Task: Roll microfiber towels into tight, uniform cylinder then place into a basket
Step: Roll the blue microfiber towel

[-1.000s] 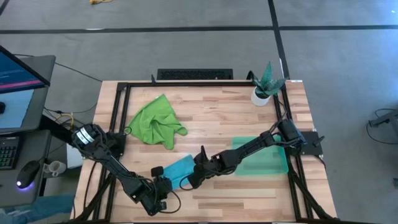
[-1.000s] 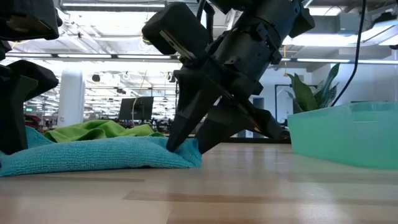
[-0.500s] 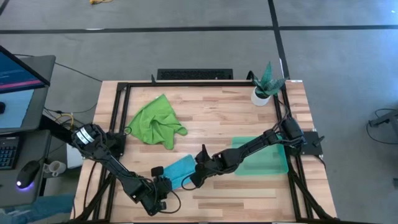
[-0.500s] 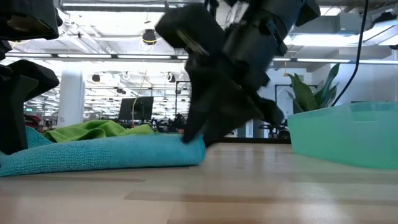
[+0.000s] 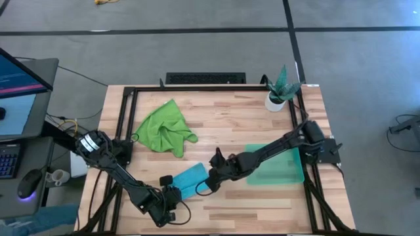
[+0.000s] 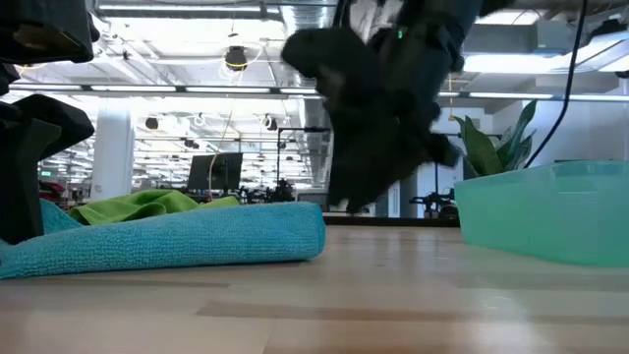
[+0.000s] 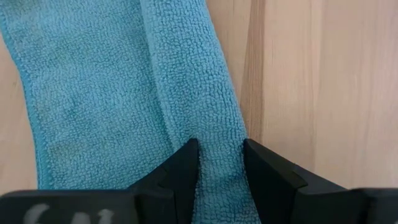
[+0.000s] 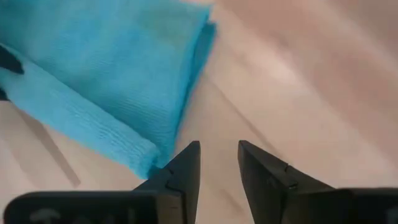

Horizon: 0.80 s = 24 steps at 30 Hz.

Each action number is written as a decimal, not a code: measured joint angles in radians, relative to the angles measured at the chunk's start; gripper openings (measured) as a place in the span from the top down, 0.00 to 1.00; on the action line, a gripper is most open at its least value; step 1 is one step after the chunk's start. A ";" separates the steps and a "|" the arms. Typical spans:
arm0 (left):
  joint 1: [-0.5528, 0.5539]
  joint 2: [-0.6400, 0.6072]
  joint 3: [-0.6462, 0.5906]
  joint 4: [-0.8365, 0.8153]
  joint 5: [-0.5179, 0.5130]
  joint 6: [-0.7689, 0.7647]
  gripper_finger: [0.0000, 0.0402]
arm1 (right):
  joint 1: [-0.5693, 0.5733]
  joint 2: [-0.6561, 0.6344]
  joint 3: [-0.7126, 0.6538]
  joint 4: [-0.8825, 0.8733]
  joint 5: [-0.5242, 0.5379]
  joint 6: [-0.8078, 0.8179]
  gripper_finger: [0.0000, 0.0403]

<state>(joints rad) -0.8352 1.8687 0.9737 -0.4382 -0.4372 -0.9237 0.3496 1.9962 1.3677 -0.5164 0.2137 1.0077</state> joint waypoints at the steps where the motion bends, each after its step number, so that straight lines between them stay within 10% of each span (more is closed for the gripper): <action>1: 0.000 0.000 0.000 0.000 0.002 0.000 0.70 | 0.000 -0.016 0.002 -0.003 0.008 -0.024 0.67; 11: -0.008 -0.002 0.001 -0.005 0.025 0.082 0.70 | 0.189 -0.143 0.002 0.105 0.257 -0.447 0.67; 24: -0.011 -0.003 0.003 -0.004 0.047 0.488 0.70 | 0.289 0.022 0.022 0.365 0.253 -0.886 0.67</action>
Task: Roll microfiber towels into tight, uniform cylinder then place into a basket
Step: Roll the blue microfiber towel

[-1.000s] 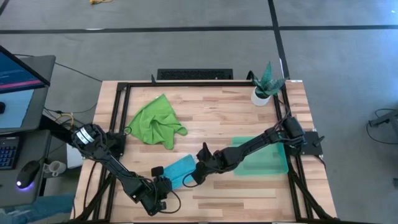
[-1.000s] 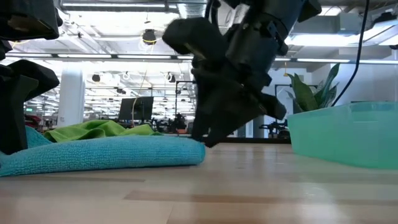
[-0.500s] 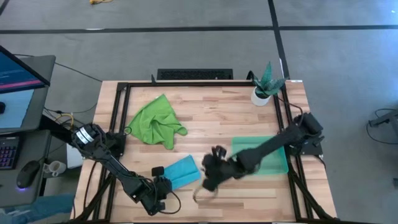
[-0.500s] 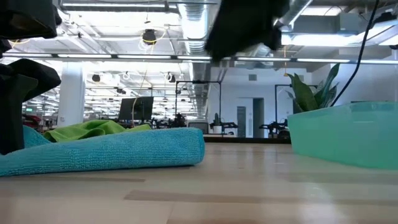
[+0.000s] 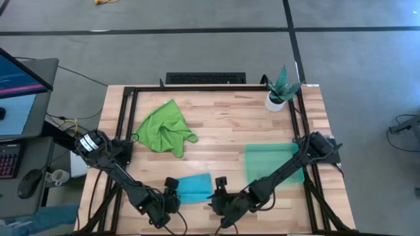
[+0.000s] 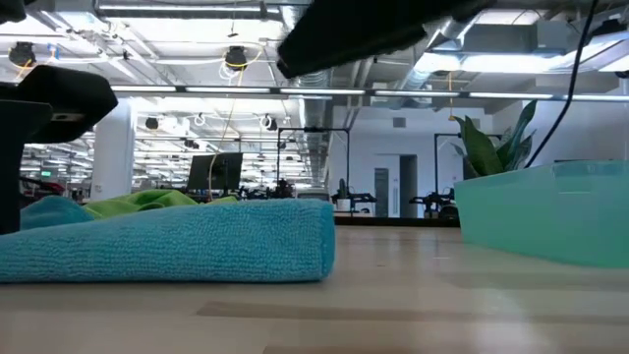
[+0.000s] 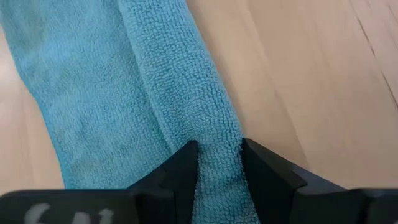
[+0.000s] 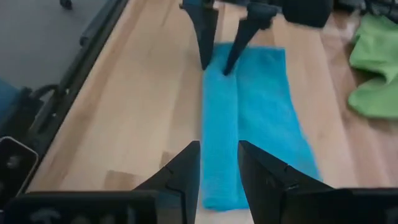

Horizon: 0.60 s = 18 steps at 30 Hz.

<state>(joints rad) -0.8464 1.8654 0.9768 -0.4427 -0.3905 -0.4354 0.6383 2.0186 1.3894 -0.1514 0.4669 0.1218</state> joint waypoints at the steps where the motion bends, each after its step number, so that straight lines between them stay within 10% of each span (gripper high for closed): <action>1: 0.003 0.000 0.000 0.000 0.001 0.018 0.70 | -0.006 0.000 0.001 0.013 -0.013 -0.019 0.67; 18: 0.064 -0.004 0.003 0.005 0.057 0.115 0.70 | -0.045 0.026 0.000 0.067 -0.155 -0.096 0.54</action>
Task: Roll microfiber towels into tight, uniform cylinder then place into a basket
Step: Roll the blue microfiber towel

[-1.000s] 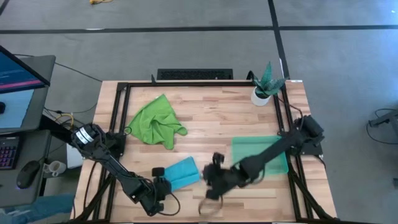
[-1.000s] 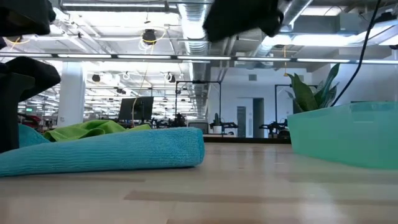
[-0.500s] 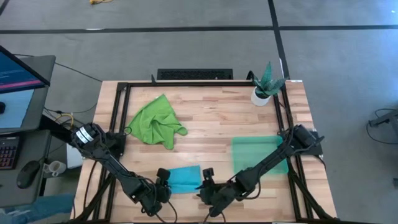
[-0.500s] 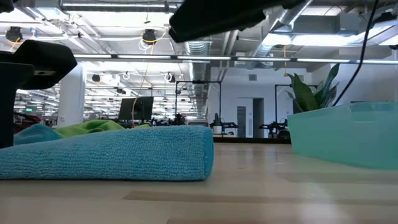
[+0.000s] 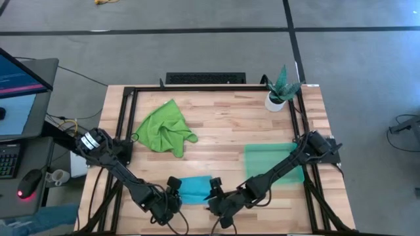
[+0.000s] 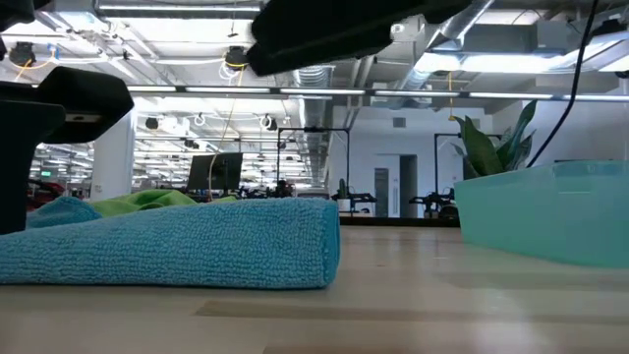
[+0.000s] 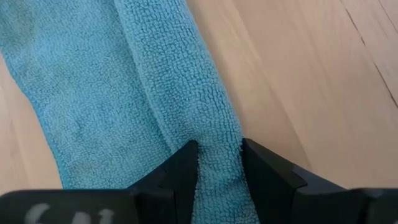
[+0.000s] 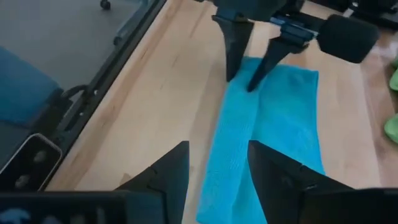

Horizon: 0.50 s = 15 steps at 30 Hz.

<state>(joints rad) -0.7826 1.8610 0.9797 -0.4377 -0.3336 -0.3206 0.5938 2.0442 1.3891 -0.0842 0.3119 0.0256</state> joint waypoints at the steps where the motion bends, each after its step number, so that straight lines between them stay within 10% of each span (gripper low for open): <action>1: 0.001 0.000 0.000 0.000 0.004 0.000 0.70 | 0.000 0.012 -0.001 0.009 0.001 -0.005 0.54; 15: 0.008 0.003 0.022 -0.020 0.023 -0.014 0.70 | -0.008 0.106 0.006 0.018 -0.014 -0.014 0.53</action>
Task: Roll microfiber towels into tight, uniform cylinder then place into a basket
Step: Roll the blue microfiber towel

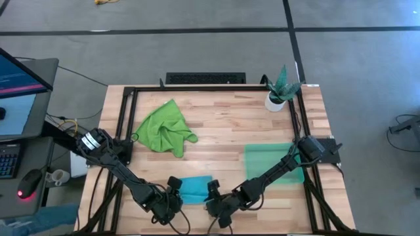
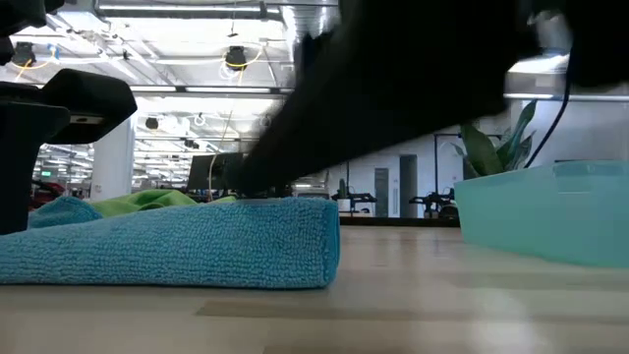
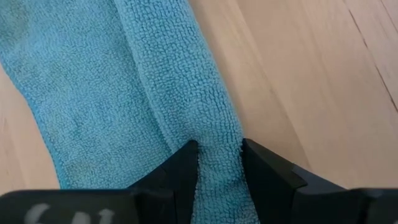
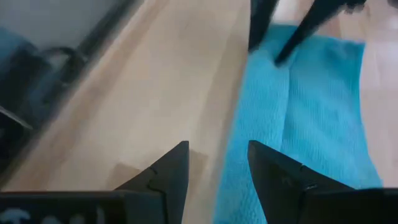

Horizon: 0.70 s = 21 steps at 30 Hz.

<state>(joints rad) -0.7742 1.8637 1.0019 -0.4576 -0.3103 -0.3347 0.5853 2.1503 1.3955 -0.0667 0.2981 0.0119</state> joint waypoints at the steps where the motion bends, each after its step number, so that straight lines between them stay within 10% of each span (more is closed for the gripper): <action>1: 0.000 0.000 0.000 0.000 0.001 -0.008 0.70 | 0.000 0.004 -0.005 -0.036 0.013 0.017 0.53; 21: -0.018 -0.011 0.061 -0.069 -0.036 -0.167 0.70 | -0.103 0.012 -0.004 -0.160 -0.119 0.427 0.59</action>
<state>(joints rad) -0.7924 1.8532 1.0628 -0.5266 -0.3464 -0.5013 0.4822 2.1620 1.3913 -0.2264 0.1796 0.4393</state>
